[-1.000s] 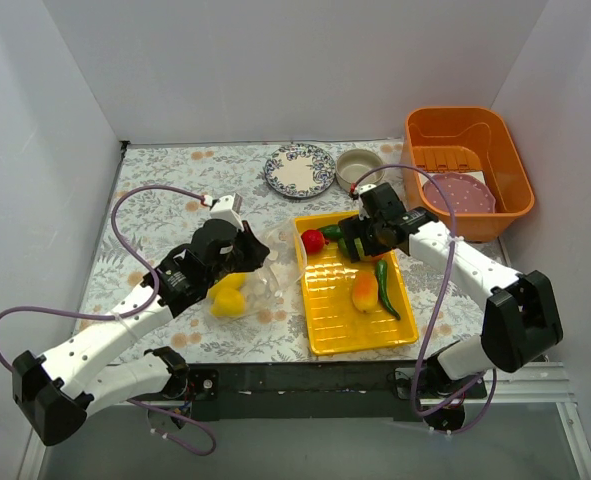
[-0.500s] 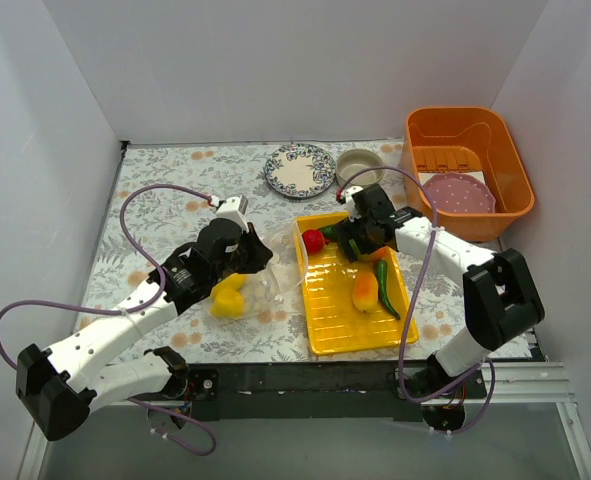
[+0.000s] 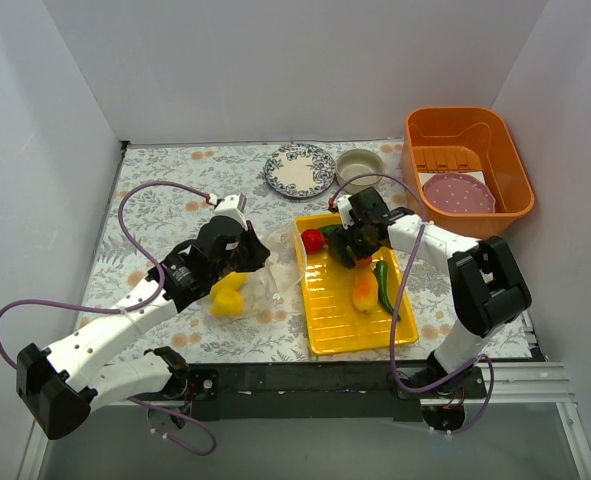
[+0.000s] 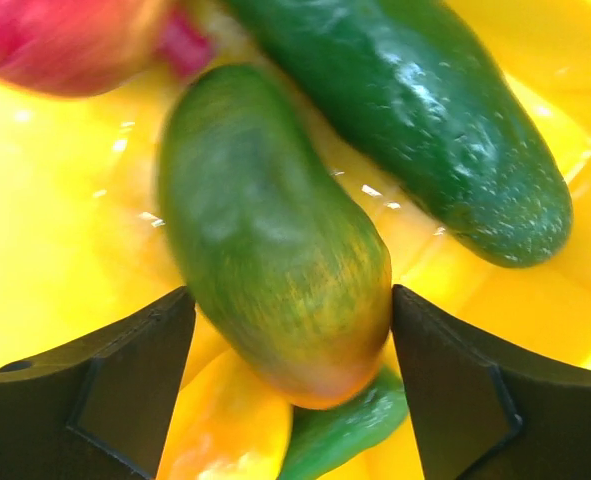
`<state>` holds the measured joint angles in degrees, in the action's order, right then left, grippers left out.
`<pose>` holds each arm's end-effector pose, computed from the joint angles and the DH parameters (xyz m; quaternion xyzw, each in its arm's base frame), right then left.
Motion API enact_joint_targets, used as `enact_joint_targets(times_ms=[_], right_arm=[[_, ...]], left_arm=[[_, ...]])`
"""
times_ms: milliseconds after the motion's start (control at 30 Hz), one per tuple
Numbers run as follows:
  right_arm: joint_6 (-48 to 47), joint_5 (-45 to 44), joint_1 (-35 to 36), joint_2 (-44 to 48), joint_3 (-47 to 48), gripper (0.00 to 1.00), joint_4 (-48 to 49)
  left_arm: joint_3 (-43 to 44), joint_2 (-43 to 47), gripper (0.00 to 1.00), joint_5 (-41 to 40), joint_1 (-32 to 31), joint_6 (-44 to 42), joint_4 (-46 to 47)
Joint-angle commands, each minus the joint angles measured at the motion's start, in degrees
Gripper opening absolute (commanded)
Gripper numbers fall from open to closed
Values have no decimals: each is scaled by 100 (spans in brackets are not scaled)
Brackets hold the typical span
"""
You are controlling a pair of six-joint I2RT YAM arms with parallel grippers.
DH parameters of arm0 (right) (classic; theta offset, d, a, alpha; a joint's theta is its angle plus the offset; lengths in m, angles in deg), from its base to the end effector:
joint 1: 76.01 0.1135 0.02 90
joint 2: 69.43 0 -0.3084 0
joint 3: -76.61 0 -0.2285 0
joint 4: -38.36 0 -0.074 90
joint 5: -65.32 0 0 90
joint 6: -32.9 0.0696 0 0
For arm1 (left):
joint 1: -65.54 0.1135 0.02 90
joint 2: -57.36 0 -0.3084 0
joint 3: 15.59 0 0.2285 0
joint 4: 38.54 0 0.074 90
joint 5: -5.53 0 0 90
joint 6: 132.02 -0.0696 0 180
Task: Place the food in the zip-top bag and seal the zipper
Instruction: Pick up the fake fruit from the bin.
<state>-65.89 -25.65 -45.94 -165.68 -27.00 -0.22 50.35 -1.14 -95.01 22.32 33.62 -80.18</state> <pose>0.2980 0.1712 0.2201 -0.3179 0.9082 0.0422 0.2688 0.1568 -0.1299 0.3260 -0.2869 0.8330 -0.3599 0.3069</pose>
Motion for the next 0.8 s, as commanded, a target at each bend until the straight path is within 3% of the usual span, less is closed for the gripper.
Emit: enact_joint_targets(times_ms=[0,233,600,767], right_arm=[[132,642,-9,422,-61,82,68],[361,1512,61,632,28,88,-592],[836,818,70,950,-61,91,-276],[1073,651,70,643,18,91,-214]], left_arm=[[140,32,0,-53,24,21,-4],[280,-162,0,17,24,-128,66],[430,-320,0,9,24,-207,92],[553,-425,0,88,24,-286,93]])
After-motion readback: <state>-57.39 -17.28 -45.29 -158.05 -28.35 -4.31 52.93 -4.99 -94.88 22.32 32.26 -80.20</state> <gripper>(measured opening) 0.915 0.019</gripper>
